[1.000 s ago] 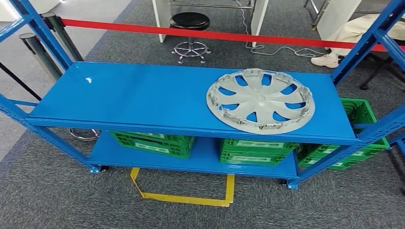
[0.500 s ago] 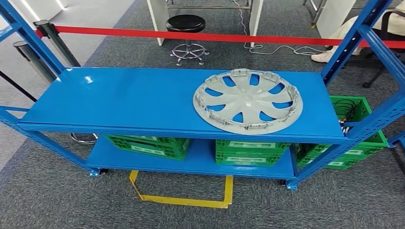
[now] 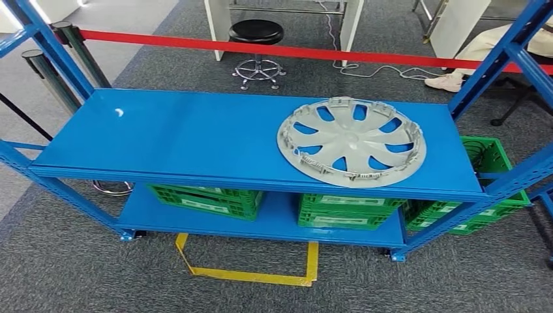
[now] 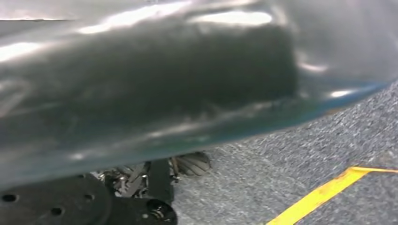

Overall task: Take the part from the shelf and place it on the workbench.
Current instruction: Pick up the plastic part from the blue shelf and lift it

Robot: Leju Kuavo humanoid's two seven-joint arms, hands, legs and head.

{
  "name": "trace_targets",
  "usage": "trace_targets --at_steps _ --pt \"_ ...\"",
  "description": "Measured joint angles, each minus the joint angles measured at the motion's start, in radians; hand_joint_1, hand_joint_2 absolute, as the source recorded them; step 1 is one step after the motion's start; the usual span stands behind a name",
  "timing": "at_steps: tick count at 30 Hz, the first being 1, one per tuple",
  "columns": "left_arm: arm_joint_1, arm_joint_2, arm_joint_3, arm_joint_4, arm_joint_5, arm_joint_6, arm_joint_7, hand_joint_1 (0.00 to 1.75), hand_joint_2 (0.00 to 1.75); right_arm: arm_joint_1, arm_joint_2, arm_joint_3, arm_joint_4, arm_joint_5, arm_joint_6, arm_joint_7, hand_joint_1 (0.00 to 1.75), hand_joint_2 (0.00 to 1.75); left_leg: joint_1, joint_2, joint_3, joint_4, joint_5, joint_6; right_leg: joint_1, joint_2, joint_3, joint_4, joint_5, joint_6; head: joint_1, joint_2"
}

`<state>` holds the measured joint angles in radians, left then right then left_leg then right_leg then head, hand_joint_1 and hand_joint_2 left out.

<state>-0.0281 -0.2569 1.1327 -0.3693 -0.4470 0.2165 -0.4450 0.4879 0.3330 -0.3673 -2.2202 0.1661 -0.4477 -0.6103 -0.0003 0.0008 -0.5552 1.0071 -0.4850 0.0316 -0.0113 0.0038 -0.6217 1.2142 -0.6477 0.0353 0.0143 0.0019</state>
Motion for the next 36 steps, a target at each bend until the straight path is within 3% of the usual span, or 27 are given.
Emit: trace_targets --at_steps 1,2,3,5,7,11,13,15,17,18,19,20,22,23,27,29,31,32,33,34,36 --pt "0.0 -0.001 0.0 0.002 -0.002 0.0 0.004 0.0 0.0 0.003 0.0 0.016 0.0 0.01 -0.005 0.004 0.0 0.0 0.0 0.0 0.0 0.0 -0.001 0.001 0.0 0.0 -0.028 0.052 -0.014 0.002 0.0 0.0" --pt "0.0 -0.001 0.0 0.003 -0.004 0.0 0.006 0.0 0.0 0.005 0.0 0.028 0.0 0.017 -0.008 0.007 0.0 0.0 -0.001 0.0 0.001 0.0 -0.001 0.001 -0.001 0.0 -0.042 0.073 -0.009 0.003 0.0 0.0" --pt "0.0 -0.002 0.0 0.004 -0.005 0.0 0.007 0.0 0.0 0.007 0.0 0.037 0.0 0.023 -0.008 0.009 0.0 0.0 0.0 0.0 0.003 0.001 -0.002 0.001 -0.001 -0.001 -0.038 0.056 0.014 0.004 0.0 0.0" --pt "0.0 -0.003 0.0 0.004 -0.009 0.0 0.007 0.0 0.0 0.008 0.0 0.05 0.0 0.032 0.005 0.011 0.0 0.0 0.0 0.0 0.008 0.002 -0.005 -0.002 -0.001 -0.003 0.015 -0.069 0.087 0.0 0.0 0.0" --pt "-0.001 -0.004 0.001 0.005 -0.015 -0.001 0.007 0.0 0.0 0.01 0.001 0.059 0.0 0.036 0.028 0.014 0.0 0.0 -0.004 -0.001 0.008 0.006 -0.009 -0.011 0.001 -0.004 0.067 -0.179 0.124 -0.008 0.0 0.0" --pt "-0.001 -0.004 0.003 0.005 -0.025 -0.001 0.007 0.0 0.0 0.021 0.002 0.066 -0.001 0.049 0.056 0.014 0.0 0.0 -0.004 -0.002 0.005 0.011 -0.013 -0.031 0.002 -0.002 0.083 -0.205 0.129 -0.029 -0.002 0.0" --pt "-0.001 -0.004 0.004 0.005 -0.03 -0.001 0.007 0.0 0.0 0.022 0.002 0.069 -0.002 0.053 0.061 0.013 0.0 0.0 -0.002 -0.002 -0.017 0.066 -0.051 -0.042 -0.002 -0.004 0.085 -0.21 0.131 -0.039 -0.006 0.0" --pt "-0.001 -0.004 0.007 0.005 -0.034 -0.001 0.008 0.0 0.0 0.022 0.003 0.072 -0.003 0.057 0.064 0.012 0.0 0.0 0.002 -0.002 -0.071 0.19 -0.115 -0.051 -0.003 -0.006 0.086 -0.209 0.131 -0.044 -0.01 0.0" --pt "0.0 -0.003 0.012 0.005 -0.035 0.0 0.008 0.0 0.0 0.022 0.003 0.072 -0.002 0.061 0.067 0.014 0.0 0.0 0.005 -0.002 -0.115 0.283 -0.14 -0.055 -0.003 -0.005 0.087 -0.209 0.129 -0.045 -0.01 0.0" --pt "0.0 -0.003 0.014 0.005 -0.036 0.0 0.008 0.0 0.0 0.023 0.003 0.072 -0.002 0.065 0.069 0.017 0.0 0.0 0.006 -0.002 -0.114 0.28 -0.124 -0.055 -0.003 -0.005 0.089 -0.209 0.128 -0.045 -0.01 0.0" --pt "0.001 -0.003 0.016 0.005 -0.036 0.0 0.008 0.0 0.0 0.023 0.003 0.072 -0.002 0.07 0.073 0.02 0.0 0.0 0.007 -0.002 -0.096 0.236 -0.09 -0.054 -0.003 -0.004 0.092 -0.209 0.126 -0.044 -0.01 0.0" --pt "0.0 -0.002 0.018 0.005 -0.036 0.0 0.008 0.0 0.0 0.023 0.003 0.072 -0.002 0.076 0.077 0.024 0.0 0.0 0.008 -0.002 -0.065 0.168 -0.051 -0.052 -0.003 -0.003 0.095 -0.209 0.124 -0.042 -0.01 0.0" --pt "-0.002 -0.002 0.02 0.005 -0.036 0.0 0.008 0.0 0.0 0.022 0.003 0.072 -0.001 0.085 0.087 0.03 0.0 0.0 0.005 -0.002 -0.012 0.051 -0.008 -0.045 0.001 -0.002 0.097 -0.207 0.118 -0.034 -0.01 0.0" --pt "-0.003 -0.003 0.021 0.005 -0.036 0.0 0.007 0.0 0.0 0.022 0.003 0.072 -0.001 0.086 0.092 0.033 0.0 0.0 0.004 -0.002 -0.001 0.023 -0.005 -0.041 0.002 -0.002 0.097 -0.207 0.116 -0.03 -0.009 0.0" --pt "-0.003 -0.004 0.027 0.005 -0.037 -0.001 0.006 0.0 0.0 0.022 0.003 0.072 0.002 0.081 0.116 0.048 0.0 0.0 0.003 -0.002 0.005 0.005 -0.007 -0.018 0.0 -0.003 0.092 -0.197 0.103 -0.009 -0.007 0.0" --pt "-0.004 -0.006 0.03 0.005 -0.039 -0.001 0.005 0.0 0.0 0.023 0.003 0.072 0.004 0.071 0.141 0.056 0.0 0.0 0.006 -0.001 0.008 0.0 -0.006 -0.007 -0.001 -0.003 0.048 -0.111 0.057 -0.002 -0.003 0.0" --pt "-0.005 -0.007 0.036 0.006 -0.043 0.0 0.006 0.0 0.0 0.024 0.003 0.071 0.008 0.064 0.171 0.062 0.0 0.0 0.004 0.0 0.009 0.0 -0.009 -0.001 0.0 -0.003 -0.028 0.027 0.005 0.002 0.001 0.0" --pt "-0.004 -0.007 0.04 0.006 -0.045 0.001 0.006 0.0 0.0 0.025 0.003 0.071 0.011 0.062 0.183 0.063 0.0 0.0 0.003 0.0 0.01 0.0 -0.01 0.001 0.0 -0.003 -0.055 0.071 -0.001 0.003 0.001 0.0" --pt "-0.004 -0.007 0.043 0.007 -0.046 0.003 0.006 0.0 0.0 0.025 0.003 0.07 0.014 0.061 0.192 0.064 0.0 0.0 0.002 0.0 0.013 0.0 -0.012 0.002 0.0 -0.003 -0.065 0.078 0.013 0.003 0.001 0.0" --pt "-0.004 -0.008 0.045 0.007 -0.047 0.004 0.007 0.0 0.0 0.026 0.003 0.069 0.016 0.061 0.197 0.065 0.0 0.0 0.002 0.0 0.017 0.0 -0.015 0.002 0.0 -0.004 -0.054 0.042 0.046 0.001 0.001 0.0" --pt "-0.004 -0.01 0.046 0.008 -0.047 0.004 0.007 0.0 0.0 0.025 0.003 0.069 0.019 0.061 0.203 0.066 0.0 0.0 0.0 -0.002 0.028 0.001 -0.023 -0.003 0.001 -0.005 0.007 -0.095 0.121 -0.006 0.001 0.0"
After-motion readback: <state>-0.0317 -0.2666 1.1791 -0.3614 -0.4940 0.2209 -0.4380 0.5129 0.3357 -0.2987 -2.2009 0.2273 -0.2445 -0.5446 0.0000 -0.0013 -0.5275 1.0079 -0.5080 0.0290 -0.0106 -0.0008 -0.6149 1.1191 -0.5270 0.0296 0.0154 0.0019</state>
